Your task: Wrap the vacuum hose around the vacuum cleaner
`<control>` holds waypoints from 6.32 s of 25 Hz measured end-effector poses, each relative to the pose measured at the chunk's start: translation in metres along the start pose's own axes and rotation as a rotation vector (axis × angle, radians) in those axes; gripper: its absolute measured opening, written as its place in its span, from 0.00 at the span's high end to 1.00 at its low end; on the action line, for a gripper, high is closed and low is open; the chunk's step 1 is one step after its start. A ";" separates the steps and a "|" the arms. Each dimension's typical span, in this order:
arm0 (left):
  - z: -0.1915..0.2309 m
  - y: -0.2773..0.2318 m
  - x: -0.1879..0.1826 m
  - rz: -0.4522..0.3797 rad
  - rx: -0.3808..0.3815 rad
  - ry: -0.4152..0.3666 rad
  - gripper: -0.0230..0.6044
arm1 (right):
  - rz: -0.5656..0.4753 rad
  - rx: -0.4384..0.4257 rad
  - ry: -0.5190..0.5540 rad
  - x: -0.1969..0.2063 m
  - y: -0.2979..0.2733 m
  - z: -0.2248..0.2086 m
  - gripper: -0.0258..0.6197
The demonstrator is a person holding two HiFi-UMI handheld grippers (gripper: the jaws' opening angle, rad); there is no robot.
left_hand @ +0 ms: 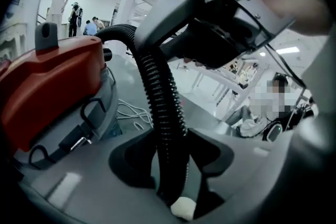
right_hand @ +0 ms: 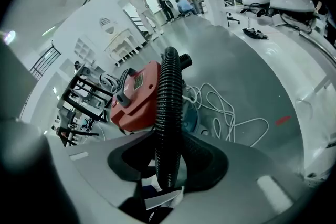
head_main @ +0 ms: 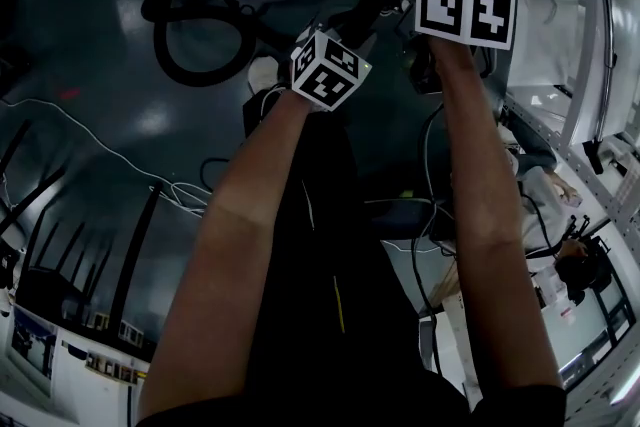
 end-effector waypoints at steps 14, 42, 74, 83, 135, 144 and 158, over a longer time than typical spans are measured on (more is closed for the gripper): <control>-0.009 0.038 0.001 -0.072 0.011 0.099 0.67 | 0.169 -0.022 0.076 0.070 -0.032 0.027 0.59; 0.005 0.069 0.087 -0.107 0.062 0.098 0.41 | 0.036 -0.086 -0.114 0.062 -0.013 0.054 0.69; -0.046 0.093 0.113 0.104 0.094 -0.041 0.68 | 0.079 -0.158 -0.049 0.057 0.004 0.069 0.66; -0.052 0.117 0.128 0.149 0.056 0.077 0.68 | 0.133 -0.048 0.079 0.074 -0.012 0.085 0.59; -0.049 0.271 0.050 0.408 -0.176 -0.014 0.69 | 0.041 0.012 -0.116 0.045 0.044 0.160 0.55; -0.034 0.264 0.055 0.510 -0.196 -0.278 0.69 | 0.037 -0.008 -0.143 0.048 0.040 0.148 0.55; -0.006 0.262 0.062 0.570 -0.249 -0.600 0.69 | 0.053 -0.058 -0.177 0.049 0.030 0.143 0.54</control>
Point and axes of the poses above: the fingertips, and each gripper's own axes: y backward along the fingers, z to its left, x out of its underside, the point moved 6 cm from there along y, backward along the fingers, and after that the axes turned 3 degrees about -y, right-handed, at the moved point
